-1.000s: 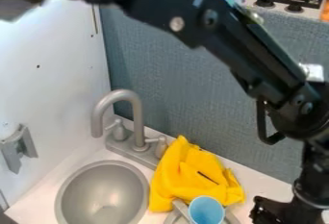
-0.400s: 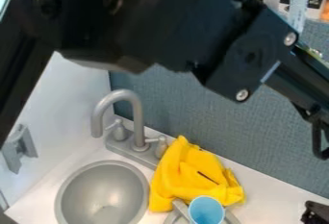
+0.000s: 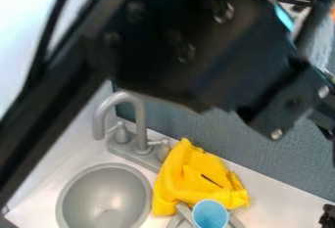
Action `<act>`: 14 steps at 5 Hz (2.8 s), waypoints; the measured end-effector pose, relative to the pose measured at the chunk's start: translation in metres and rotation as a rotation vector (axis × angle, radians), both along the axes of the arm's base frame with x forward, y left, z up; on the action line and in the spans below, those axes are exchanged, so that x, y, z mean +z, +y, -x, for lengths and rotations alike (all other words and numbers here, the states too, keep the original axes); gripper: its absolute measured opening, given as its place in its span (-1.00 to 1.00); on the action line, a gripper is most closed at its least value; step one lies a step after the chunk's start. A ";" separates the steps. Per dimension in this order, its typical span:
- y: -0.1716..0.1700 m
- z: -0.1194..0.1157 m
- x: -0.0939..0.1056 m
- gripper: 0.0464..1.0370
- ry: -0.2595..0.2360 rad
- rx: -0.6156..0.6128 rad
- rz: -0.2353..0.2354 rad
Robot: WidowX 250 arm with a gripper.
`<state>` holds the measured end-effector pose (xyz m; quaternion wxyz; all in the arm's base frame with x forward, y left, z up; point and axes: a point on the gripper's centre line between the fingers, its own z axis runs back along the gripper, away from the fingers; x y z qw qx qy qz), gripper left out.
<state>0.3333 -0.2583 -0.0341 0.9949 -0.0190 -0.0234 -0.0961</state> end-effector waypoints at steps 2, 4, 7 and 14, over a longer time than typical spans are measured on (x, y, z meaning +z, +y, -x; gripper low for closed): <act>-0.018 -0.018 -0.017 0.93 0.014 -0.034 -0.009; -0.026 -0.026 -0.031 0.93 0.029 -0.061 -0.006; -0.041 -0.045 -0.054 0.82 0.048 -0.086 -0.010; -0.007 0.030 -0.037 -0.01 0.245 -0.103 -0.058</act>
